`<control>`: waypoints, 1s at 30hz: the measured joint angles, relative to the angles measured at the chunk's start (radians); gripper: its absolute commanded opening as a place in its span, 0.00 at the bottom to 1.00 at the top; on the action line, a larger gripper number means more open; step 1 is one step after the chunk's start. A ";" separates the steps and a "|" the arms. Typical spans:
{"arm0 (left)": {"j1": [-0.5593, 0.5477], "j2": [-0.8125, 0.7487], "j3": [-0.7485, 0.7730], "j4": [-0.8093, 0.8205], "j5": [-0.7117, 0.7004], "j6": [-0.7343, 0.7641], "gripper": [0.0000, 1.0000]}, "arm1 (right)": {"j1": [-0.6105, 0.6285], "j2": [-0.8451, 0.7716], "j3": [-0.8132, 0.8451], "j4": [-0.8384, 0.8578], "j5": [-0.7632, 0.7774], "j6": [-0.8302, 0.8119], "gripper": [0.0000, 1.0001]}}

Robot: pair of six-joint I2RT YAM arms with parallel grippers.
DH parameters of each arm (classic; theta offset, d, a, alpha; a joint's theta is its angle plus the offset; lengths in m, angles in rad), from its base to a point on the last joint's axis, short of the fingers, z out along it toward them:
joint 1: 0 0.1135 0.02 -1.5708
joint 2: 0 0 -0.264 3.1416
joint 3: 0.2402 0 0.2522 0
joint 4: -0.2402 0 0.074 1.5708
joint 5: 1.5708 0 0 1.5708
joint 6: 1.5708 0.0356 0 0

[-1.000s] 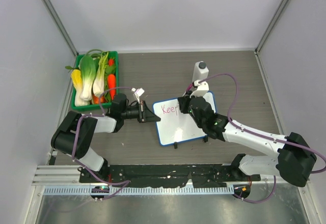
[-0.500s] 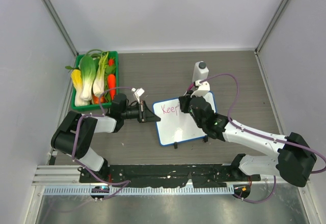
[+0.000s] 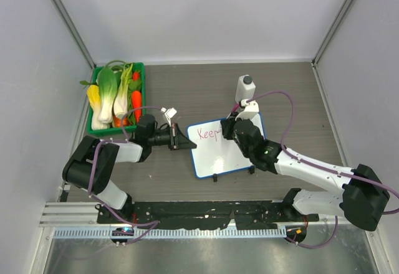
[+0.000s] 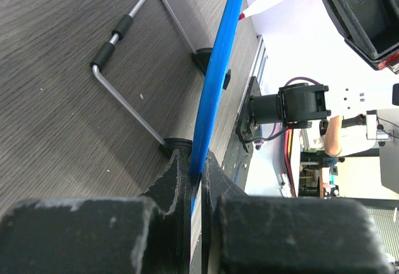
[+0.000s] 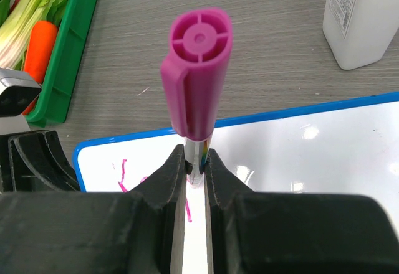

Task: Write a sentence on the whiteboard
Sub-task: Write on the whiteboard with the whiteboard.

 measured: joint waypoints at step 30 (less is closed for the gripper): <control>-0.003 0.000 0.002 -0.001 0.001 0.001 0.00 | -0.014 -0.140 -0.032 -0.022 -0.060 0.037 0.02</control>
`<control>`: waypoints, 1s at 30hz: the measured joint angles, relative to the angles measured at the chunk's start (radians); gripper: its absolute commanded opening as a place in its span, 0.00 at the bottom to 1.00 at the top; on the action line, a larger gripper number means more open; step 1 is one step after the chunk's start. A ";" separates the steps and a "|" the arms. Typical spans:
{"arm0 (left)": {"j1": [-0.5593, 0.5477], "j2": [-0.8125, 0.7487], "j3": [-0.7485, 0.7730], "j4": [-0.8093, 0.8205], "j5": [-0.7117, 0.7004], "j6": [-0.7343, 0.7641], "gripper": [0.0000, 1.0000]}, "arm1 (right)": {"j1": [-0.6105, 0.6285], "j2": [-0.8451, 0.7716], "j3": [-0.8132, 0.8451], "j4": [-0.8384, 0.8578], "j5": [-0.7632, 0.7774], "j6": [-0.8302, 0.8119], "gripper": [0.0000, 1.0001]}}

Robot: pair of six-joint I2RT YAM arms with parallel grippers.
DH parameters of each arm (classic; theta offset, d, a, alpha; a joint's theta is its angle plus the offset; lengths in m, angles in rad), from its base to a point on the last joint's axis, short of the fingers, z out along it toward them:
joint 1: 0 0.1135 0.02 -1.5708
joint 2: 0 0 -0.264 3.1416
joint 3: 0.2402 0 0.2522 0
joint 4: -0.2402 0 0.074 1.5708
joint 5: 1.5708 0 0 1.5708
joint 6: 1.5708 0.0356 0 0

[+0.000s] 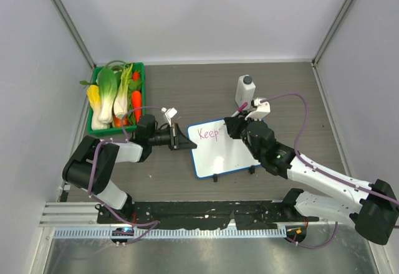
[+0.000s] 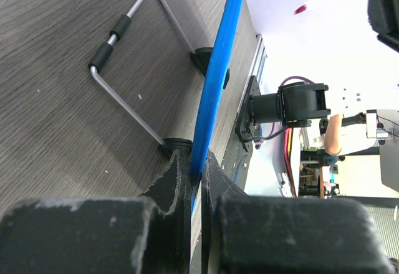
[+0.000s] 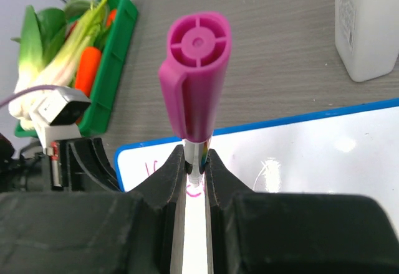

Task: Write a sentence on the whiteboard
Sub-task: Write on the whiteboard with the whiteboard.

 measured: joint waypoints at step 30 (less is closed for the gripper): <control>-0.003 0.013 0.006 0.004 0.003 0.000 0.00 | -0.061 -0.046 -0.002 -0.052 -0.019 0.012 0.01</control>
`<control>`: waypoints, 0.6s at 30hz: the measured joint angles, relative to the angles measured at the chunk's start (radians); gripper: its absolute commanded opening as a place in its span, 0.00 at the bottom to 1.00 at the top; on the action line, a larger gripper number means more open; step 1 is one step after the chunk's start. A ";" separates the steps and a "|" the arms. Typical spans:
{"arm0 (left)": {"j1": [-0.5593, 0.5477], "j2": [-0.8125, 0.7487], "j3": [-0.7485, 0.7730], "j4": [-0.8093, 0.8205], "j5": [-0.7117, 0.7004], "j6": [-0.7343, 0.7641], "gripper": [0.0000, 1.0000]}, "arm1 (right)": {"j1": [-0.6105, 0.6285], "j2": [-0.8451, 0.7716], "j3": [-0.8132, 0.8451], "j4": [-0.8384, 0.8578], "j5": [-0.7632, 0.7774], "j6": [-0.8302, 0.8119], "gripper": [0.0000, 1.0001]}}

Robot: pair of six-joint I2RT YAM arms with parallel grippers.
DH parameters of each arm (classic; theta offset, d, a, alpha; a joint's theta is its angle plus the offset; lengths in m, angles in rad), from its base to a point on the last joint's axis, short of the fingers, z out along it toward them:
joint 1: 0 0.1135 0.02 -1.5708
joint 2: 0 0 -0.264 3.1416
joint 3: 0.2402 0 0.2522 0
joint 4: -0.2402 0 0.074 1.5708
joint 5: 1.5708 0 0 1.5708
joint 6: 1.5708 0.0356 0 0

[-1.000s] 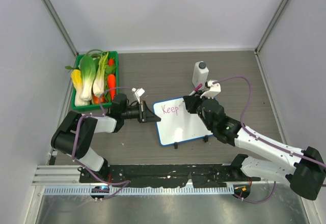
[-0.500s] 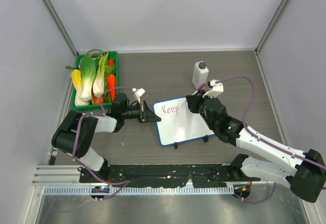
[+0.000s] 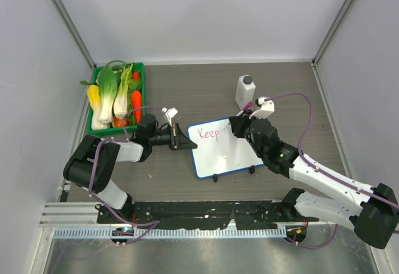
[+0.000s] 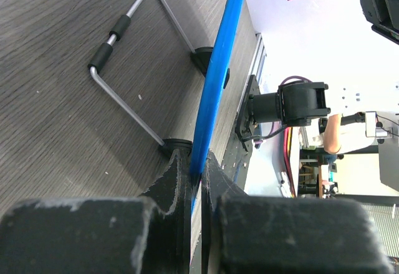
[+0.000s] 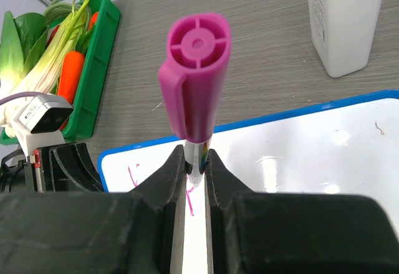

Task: Write a sentence on the whiteboard
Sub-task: Write on the whiteboard with the whiteboard.

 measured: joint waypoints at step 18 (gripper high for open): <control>0.000 0.000 0.000 -0.001 0.000 0.000 0.00 | -0.037 0.002 0.000 -0.007 -0.016 -0.015 0.01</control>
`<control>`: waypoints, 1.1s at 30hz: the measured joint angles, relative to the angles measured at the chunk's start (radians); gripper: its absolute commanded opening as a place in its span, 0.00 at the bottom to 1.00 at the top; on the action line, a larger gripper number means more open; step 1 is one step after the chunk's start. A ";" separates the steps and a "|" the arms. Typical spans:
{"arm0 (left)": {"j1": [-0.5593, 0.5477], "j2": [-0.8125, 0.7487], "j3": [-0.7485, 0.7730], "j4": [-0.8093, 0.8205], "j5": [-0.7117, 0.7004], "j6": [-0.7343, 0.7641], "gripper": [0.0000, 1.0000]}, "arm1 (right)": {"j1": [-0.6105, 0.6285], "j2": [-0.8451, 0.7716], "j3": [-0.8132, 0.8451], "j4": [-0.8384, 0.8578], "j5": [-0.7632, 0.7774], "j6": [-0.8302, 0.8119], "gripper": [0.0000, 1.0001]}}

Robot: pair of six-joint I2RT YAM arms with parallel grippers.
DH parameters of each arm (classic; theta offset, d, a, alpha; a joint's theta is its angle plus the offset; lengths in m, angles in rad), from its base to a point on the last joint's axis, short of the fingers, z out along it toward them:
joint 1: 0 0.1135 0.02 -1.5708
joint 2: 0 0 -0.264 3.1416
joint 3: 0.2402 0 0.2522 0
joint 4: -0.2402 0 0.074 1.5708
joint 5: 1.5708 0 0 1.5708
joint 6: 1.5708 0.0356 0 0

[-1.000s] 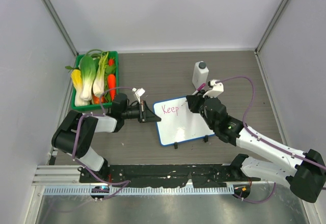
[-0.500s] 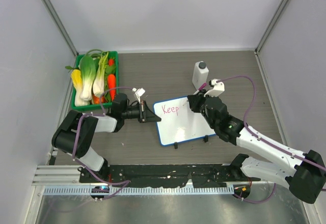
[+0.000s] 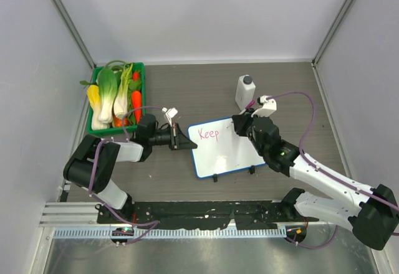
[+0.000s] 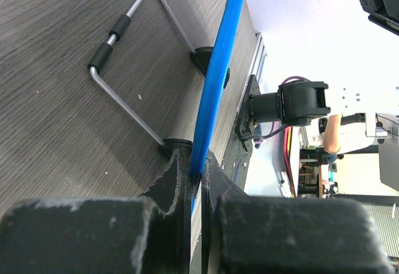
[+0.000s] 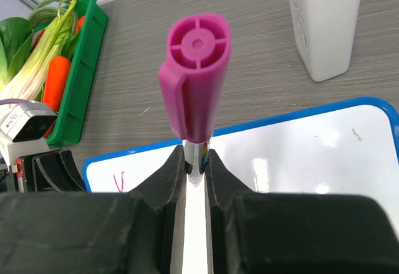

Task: Write a sentence on the whiteboard
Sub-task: Write on the whiteboard with the whiteboard.

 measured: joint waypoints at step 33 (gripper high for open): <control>-0.001 0.000 0.012 -0.031 0.000 0.008 0.00 | 0.000 0.123 0.023 0.040 -0.001 -0.060 0.02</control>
